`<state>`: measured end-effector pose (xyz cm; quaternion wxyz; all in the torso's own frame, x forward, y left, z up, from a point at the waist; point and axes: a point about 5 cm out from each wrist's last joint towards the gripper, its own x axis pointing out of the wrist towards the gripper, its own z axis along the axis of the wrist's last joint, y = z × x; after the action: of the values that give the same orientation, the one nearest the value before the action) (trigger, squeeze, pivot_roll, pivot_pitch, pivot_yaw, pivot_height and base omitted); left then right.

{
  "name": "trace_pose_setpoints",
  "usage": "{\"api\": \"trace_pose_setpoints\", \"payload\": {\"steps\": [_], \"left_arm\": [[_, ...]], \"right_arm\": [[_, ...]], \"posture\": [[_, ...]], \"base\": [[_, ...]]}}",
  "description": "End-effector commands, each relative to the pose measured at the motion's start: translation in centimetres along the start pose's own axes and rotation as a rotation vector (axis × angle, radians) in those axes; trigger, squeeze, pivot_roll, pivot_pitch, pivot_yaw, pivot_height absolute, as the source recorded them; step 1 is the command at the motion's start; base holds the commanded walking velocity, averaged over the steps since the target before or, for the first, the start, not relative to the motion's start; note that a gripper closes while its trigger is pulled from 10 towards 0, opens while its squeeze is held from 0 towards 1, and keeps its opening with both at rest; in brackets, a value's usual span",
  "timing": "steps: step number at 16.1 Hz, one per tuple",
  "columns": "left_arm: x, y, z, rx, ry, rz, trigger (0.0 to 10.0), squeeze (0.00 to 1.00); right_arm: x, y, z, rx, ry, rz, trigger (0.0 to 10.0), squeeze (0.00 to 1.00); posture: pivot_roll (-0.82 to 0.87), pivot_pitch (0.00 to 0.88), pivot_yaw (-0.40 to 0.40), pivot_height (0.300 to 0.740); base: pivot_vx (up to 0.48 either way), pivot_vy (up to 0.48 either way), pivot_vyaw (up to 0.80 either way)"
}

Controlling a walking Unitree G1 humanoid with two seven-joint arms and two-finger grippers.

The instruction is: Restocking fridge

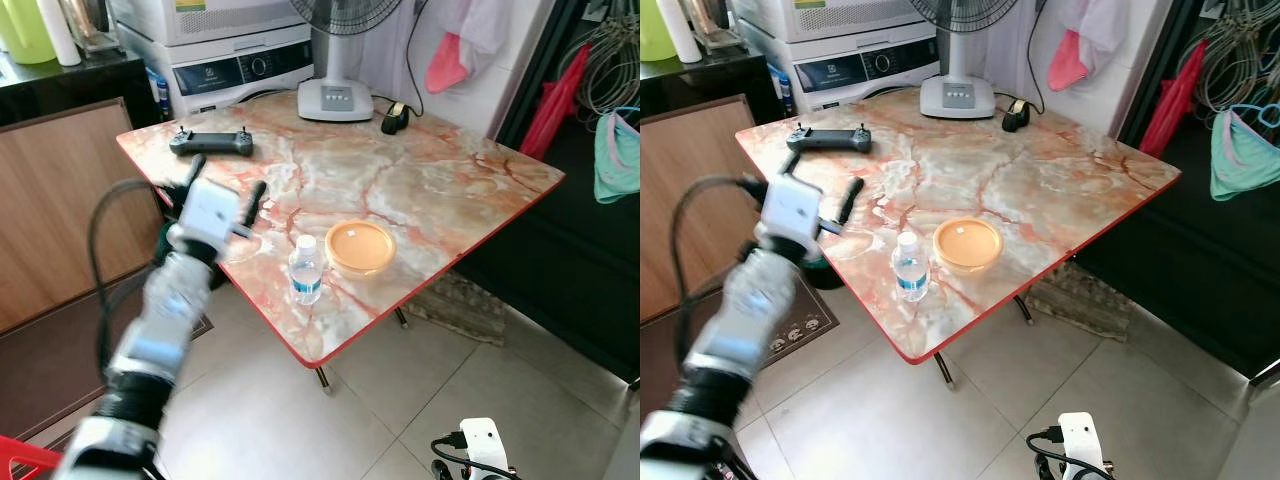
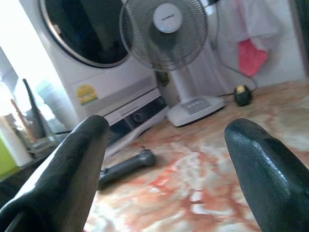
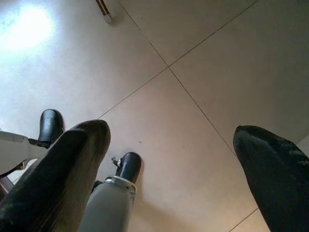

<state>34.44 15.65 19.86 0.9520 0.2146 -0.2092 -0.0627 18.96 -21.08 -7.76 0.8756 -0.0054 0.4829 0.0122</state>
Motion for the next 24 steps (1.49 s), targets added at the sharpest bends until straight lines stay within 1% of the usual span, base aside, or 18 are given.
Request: {"api": "trace_pose_setpoints", "payload": {"steps": [1, 2, 4, 5, 6, 7, 8, 9, 12, 13, 14, 15, 16, 20, 21, 24], "left_arm": [[-0.2, -1.0, -0.2, 0.011, -0.009, -0.026, 10.0, 0.0], [0.0, -1.7, 0.3, 0.006, -0.037, -0.049, 10.0, 0.0], [0.6, -2.0, 1.1, -0.019, -0.066, -0.029, 10.0, 0.0], [1.0, -2.6, 2.0, -0.071, -0.093, 0.046, 10.0, 0.0], [1.0, -2.9, 1.8, -0.082, -0.074, 0.094, 10.0, 0.0], [1.0, -3.0, 1.6, -0.091, -0.061, 0.104, 10.0, 0.0], [0.8, -2.9, 1.1, -0.102, -0.045, 0.105, 10.0, 0.0], [0.8, -2.7, 1.0, -0.087, -0.052, 0.102, 10.0, 0.0], [0.9, -2.1, 1.0, -0.085, -0.057, 0.126, 10.0, 0.0], [1.0, -2.0, 1.0, -0.064, -0.058, 0.135, 10.0, 0.0], [1.1, -1.9, 1.1, -0.06, -0.062, 0.137, 10.0, 0.0], [1.1, -1.8, 1.0, -0.067, -0.059, 0.14, 10.0, 0.0], [1.2, -1.7, 0.9, -0.074, -0.052, 0.138, 10.0, 0.0], [1.3, -1.4, 0.7, -0.082, -0.049, 0.145, 10.0, 0.0], [1.3, -1.3, 0.7, -0.087, -0.047, 0.143, 10.0, 0.0], [1.6, -0.3, 0.8, -0.134, -0.042, 0.176, 10.0, 0.0]], "right_arm": [[-0.1, -0.2, -0.2, 0.008, 0.0, -0.01, 10.0, 0.0], [-0.1, -0.2, -0.2, 0.007, 0.0, -0.011, 10.0, 0.0], [-0.1, -0.2, -0.3, 0.008, 0.0, -0.013, 10.0, 0.0], [-0.1, -0.3, -0.3, 0.007, 0.002, -0.016, 10.0, 0.0], [-0.1, -0.2, -0.4, 0.008, 0.002, -0.016, 10.0, 0.0], [-0.1, -0.2, -0.4, 0.008, 0.002, -0.016, 10.0, 0.0], [-0.1, -0.2, -0.4, 0.009, 0.001, -0.013, 10.0, 0.0], [-0.1, -0.2, -0.4, 0.01, 0.0, -0.013, 10.0, 0.0], [-0.1, -0.1, -0.3, 0.013, -0.003, -0.013, 10.0, 0.0], [-0.1, -0.1, -0.2, 0.021, -0.01, -0.009, 10.0, 0.0], [-0.1, -0.1, -0.1, 0.028, -0.015, -0.007, 10.0, 0.0], [-0.1, -0.1, -0.1, 0.043, -0.021, -0.004, 10.0, 0.0], [0.0, -0.1, -0.1, 0.029, -0.018, -0.005, 10.0, 0.0], [0.0, -0.1, 0.1, 0.024, -0.016, -0.001, 10.0, 0.0], [0.0, -0.1, 0.1, 0.023, -0.016, -0.001, 10.0, 0.0], [0.0, -0.1, 0.2, 0.025, -0.016, 0.002, 10.0, 0.0]], "posture": [[0.08, 0.0, -0.046, 0.74], [0.07, 0.0, -0.044, 0.74], [0.08, 0.0, -0.044, 0.74], [0.08, 0.0, -0.044, 0.74], [0.07, 0.0, -0.038, 0.74], [0.07, 0.0, -0.038, 0.74], [0.07, 0.0, -0.037, 0.74], [0.07, 0.0, -0.034, 0.74], [0.08, 0.0, -0.041, 0.74], [0.08, 0.0, -0.047, 0.74], [0.08, 0.0, -0.047, 0.74], [0.08, 0.0, -0.047, 0.74], [0.08, 0.0, -0.05, 0.74], [0.09, 0.0, -0.055, 0.74], [0.09, 0.0, -0.054, 0.74], [0.09, 0.0, -0.054, 0.74]], "base": [[0.0, 0.0, 0.0], [0.0, 0.0, 0.0], [0.0, 0.0, 0.0], [0.0, 0.0, 0.0], [0.0, 0.0, 0.0], [0.0, 0.0, 0.0], [0.0, 0.0, 0.0], [0.0, 0.0, 0.0], [0.0, 0.0, 0.0], [0.0, 0.0, 0.0], [0.0, -0.428, 0.0], [0.0, -0.461, 0.0], [0.0, -0.454, 0.0], [0.0, -0.415, 0.0], [0.0, 0.0, 0.0], [0.0, 0.0, 0.0]]}}
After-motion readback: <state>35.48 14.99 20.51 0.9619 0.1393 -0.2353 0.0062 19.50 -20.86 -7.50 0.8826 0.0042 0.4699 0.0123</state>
